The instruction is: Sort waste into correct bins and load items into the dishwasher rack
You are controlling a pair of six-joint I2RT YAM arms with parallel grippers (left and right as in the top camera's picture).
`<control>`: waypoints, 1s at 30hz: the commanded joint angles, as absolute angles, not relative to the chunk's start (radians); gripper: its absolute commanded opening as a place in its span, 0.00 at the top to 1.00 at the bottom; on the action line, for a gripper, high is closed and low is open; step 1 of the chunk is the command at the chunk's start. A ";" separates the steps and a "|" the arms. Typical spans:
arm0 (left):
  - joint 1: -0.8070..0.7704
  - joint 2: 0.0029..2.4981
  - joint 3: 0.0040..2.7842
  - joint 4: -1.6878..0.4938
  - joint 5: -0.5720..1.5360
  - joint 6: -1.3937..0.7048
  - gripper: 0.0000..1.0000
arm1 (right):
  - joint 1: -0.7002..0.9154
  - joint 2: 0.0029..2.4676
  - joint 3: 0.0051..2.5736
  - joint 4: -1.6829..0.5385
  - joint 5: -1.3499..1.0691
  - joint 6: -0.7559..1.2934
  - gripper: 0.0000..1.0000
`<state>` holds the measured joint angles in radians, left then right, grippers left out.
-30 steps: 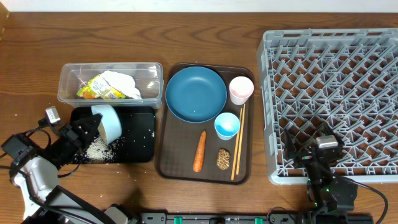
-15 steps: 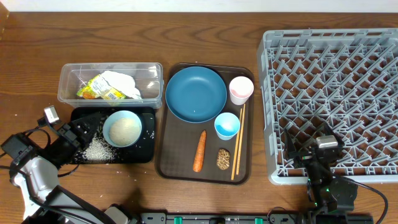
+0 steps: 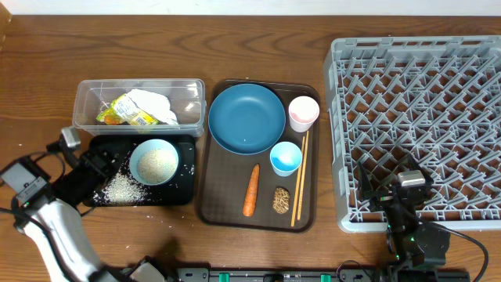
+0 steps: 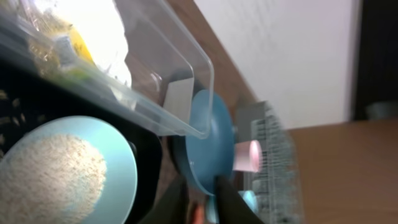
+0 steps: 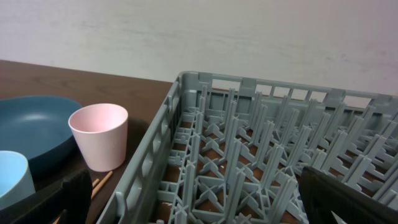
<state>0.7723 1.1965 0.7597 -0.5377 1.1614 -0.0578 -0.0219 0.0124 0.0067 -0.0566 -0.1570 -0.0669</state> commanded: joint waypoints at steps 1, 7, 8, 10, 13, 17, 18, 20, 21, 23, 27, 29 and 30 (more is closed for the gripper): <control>0.683 1.096 0.805 -0.545 0.934 -0.139 0.71 | -0.017 0.009 0.006 -0.060 -0.161 -0.080 0.01; 0.477 1.085 0.810 -0.650 0.685 -0.147 0.61 | -0.017 0.009 0.006 -0.060 -0.161 -0.080 0.01; 0.440 1.087 0.810 -0.666 0.633 -0.147 0.61 | -0.017 0.009 0.006 -0.060 -0.161 -0.080 0.01; 0.379 1.088 0.811 -0.678 0.564 -0.147 0.58 | -0.017 0.009 0.006 -0.060 -0.161 -0.080 0.01; 0.294 1.088 0.822 -0.693 0.492 -0.147 0.55 | -0.017 0.009 0.006 -0.060 -0.161 -0.080 0.01; 0.204 1.088 0.858 -0.719 0.405 -0.147 0.56 | -0.017 0.009 0.006 -0.060 -0.161 -0.080 0.01; 0.186 1.088 0.867 -0.722 0.397 -0.141 0.56 | -0.017 0.009 0.006 -0.060 -0.161 -0.080 0.01; 0.147 1.088 0.892 -0.738 0.360 -0.132 0.63 | -0.017 0.009 0.006 -0.060 -0.161 -0.080 0.01; 0.128 1.088 0.908 -0.752 0.328 -0.133 0.70 | -0.017 0.009 0.006 -0.060 -0.161 -0.080 0.01; 0.093 1.091 0.945 -0.789 0.259 -0.133 0.79 | -0.017 0.009 0.006 -0.060 -0.161 -0.080 0.01; 0.020 1.102 1.013 -0.862 0.146 -0.133 0.94 | -0.017 0.009 0.006 -0.060 -0.161 -0.080 0.01; -0.010 1.108 1.018 -0.875 0.131 -0.133 0.94 | -0.017 0.009 0.006 -0.060 -0.161 -0.080 0.01; -0.022 1.113 1.018 -0.879 0.128 -0.133 0.94 | -0.017 0.009 0.006 -0.060 -0.161 -0.080 0.01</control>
